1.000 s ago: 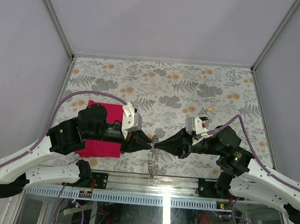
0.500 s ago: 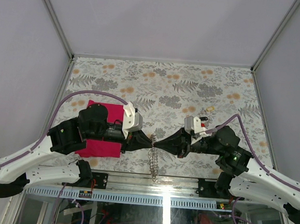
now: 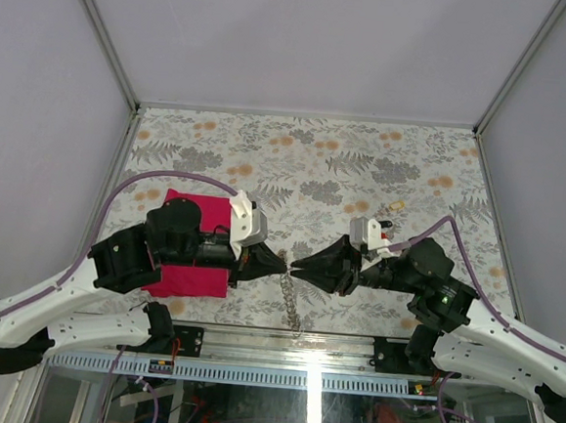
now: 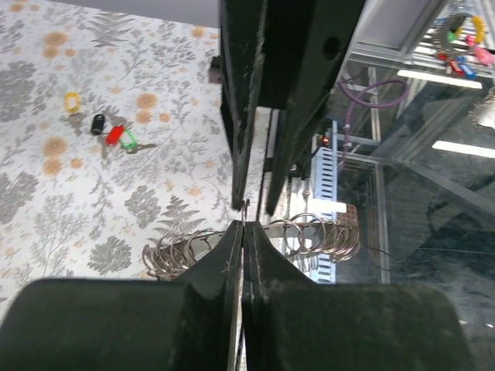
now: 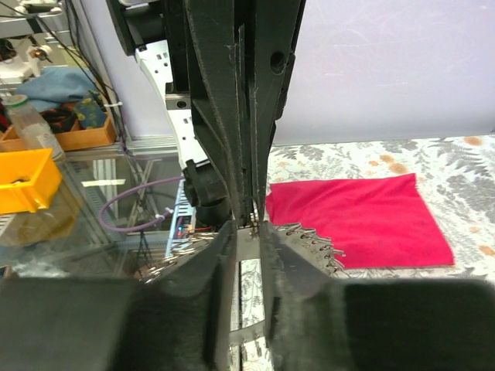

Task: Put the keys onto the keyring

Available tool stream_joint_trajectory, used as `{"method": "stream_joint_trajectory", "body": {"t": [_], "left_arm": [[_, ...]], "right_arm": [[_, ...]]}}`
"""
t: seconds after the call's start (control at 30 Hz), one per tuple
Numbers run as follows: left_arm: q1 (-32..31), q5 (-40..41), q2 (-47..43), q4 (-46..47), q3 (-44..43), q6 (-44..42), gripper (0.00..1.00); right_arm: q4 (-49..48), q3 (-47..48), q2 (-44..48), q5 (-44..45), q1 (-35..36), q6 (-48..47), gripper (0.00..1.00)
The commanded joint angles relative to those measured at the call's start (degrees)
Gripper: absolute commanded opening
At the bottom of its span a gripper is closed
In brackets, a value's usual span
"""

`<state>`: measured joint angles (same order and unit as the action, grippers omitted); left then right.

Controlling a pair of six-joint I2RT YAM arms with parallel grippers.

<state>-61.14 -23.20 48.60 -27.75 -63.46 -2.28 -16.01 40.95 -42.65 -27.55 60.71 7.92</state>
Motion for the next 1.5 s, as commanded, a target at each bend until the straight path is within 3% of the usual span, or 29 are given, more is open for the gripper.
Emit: {"method": "stream_joint_trajectory", "body": {"t": [0.0, 0.23, 0.4, 0.63, 0.73, 0.87, 0.97, 1.27, 1.47], "left_arm": [[-0.1, 5.5, -1.9, 4.9, 1.3, 0.5, 0.00], [-0.1, 10.9, -1.5, 4.6, 2.9, 1.7, 0.00], [0.0, 17.4, -2.6, 6.1, 5.4, 2.8, 0.00], [0.3, 26.5, -4.9, 8.5, 9.0, 4.1, 0.00], [1.5, 27.8, -5.5, 9.7, 10.6, 4.6, 0.00], [3.7, 24.9, -4.8, 10.1, 11.1, 4.3, 0.00], [4.7, 21.7, -3.1, 10.1, 10.8, 4.3, 0.00], [5.0, 21.8, 2.0, 9.6, 9.4, 3.5, 0.00], [5.0, 20.5, 2.7, 10.0, 10.0, 3.5, 0.00]], "right_arm": [[-2.0, 0.8, 2.9, 3.4, 0.3, -0.9, 0.33], [7.7, 1.8, 6.7, 16.6, 0.3, -2.3, 0.53], [16.7, 3.7, 6.5, 31.7, 0.3, 0.4, 0.55], [29.9, 10.0, -3.4, 52.1, -0.4, 8.1, 0.54], [34.4, 12.5, -8.1, 48.8, -7.5, 10.7, 0.54], [35.6, 12.2, -11.8, 37.3, -20.4, 13.8, 0.53], [36.8, 12.4, -15.7, 34.6, -27.6, 14.8, 0.53], [32.8, 8.1, -26.4, 33.0, -42.3, 12.1, 0.48], [31.4, 8.6, -34.2, 29.0, -46.9, 9.9, 0.45]]}}
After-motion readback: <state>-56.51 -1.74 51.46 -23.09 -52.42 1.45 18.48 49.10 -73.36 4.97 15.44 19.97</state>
